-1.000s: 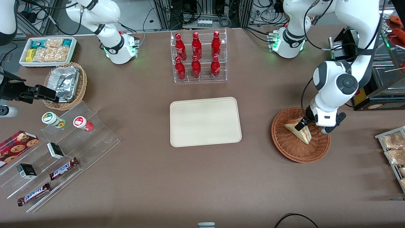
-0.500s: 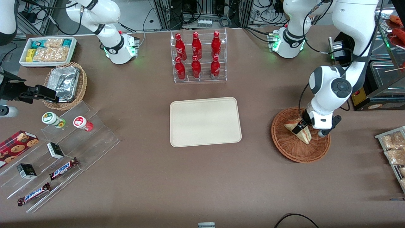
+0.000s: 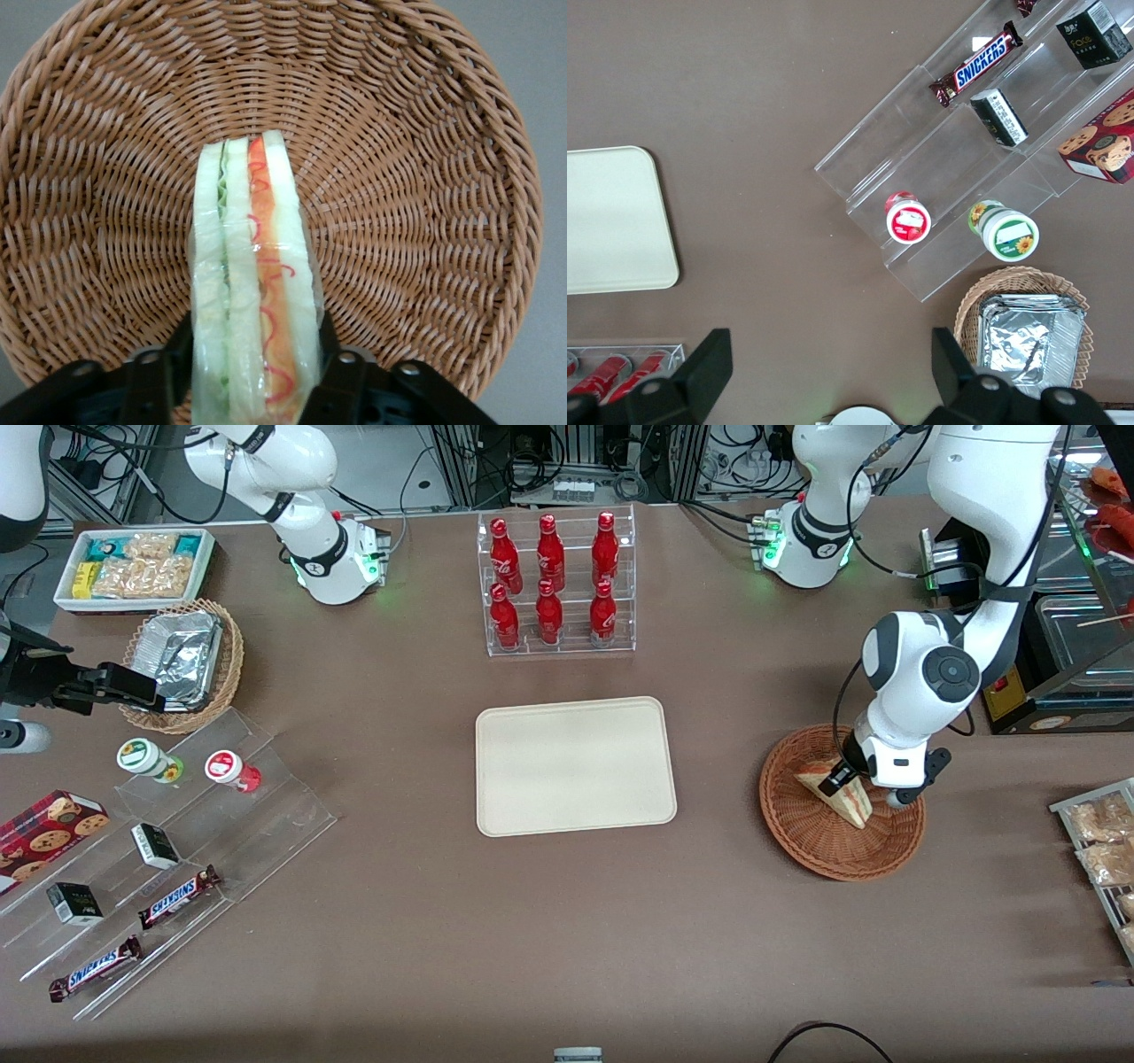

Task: Place sandwich from basket to tray
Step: 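Lift the sandwich and carry it over the cream tray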

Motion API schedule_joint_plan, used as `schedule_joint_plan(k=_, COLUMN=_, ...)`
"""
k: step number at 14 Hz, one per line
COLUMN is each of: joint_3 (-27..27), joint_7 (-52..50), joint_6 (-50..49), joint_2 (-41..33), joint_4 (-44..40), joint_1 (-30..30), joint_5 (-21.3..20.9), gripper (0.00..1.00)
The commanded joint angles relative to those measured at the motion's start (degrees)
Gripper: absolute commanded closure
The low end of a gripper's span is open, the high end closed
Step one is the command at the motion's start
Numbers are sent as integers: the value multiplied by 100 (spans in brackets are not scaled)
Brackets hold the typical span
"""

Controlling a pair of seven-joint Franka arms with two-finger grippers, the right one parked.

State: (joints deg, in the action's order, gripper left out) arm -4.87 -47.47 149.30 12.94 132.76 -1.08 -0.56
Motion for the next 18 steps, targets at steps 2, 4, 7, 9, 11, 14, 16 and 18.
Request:
schedule_joint_plan(k=2, joint_3=-31, joint_7=-87, joint_6=-76, joint_2=-55, joint_4=-4, joint_1=-23, joint_5=-59, gripper=100)
schedule_joint_plan(k=4, joint_3=-40, joint_7=-52, joint_6=-304, joint_2=-195, joint_4=-39, joint_1=-32, joint_5=-120, gripper=100)
schedule_joint_plan(k=7, joint_3=-303, joint_7=141, joint_6=-1451, joint_2=-564, joint_4=-581, joint_1=-32, joint_5=-129, gripper=100)
schedule_joint_plan(k=9, joint_3=-557, joint_7=142, joint_6=-2716, joint_2=-530, joint_4=-1555, joint_1=-137, joint_5=-129, gripper=100)
schedule_joint_plan(k=11, joint_3=-620, joint_7=116, joint_6=-3589, joint_2=-355, joint_4=-2426, joint_1=-426, joint_5=-217, gripper=100)
schedule_joint_plan(k=14, joint_3=-620, joint_7=45, joint_6=-3865, joint_2=14, joint_4=-3228, joint_1=-1154, joint_5=-156, gripper=100)
schedule_joint_plan(k=16, joint_3=-620, joint_7=36, joint_6=-3865, joint_2=496, joint_4=-3780, joint_1=-1621, joint_5=-112, gripper=100)
schedule_joint_plan(k=18, joint_3=-620, joint_7=-95, joint_6=-3856, joint_2=910, joint_4=-4169, joint_1=-1999, joint_5=-6, gripper=100)
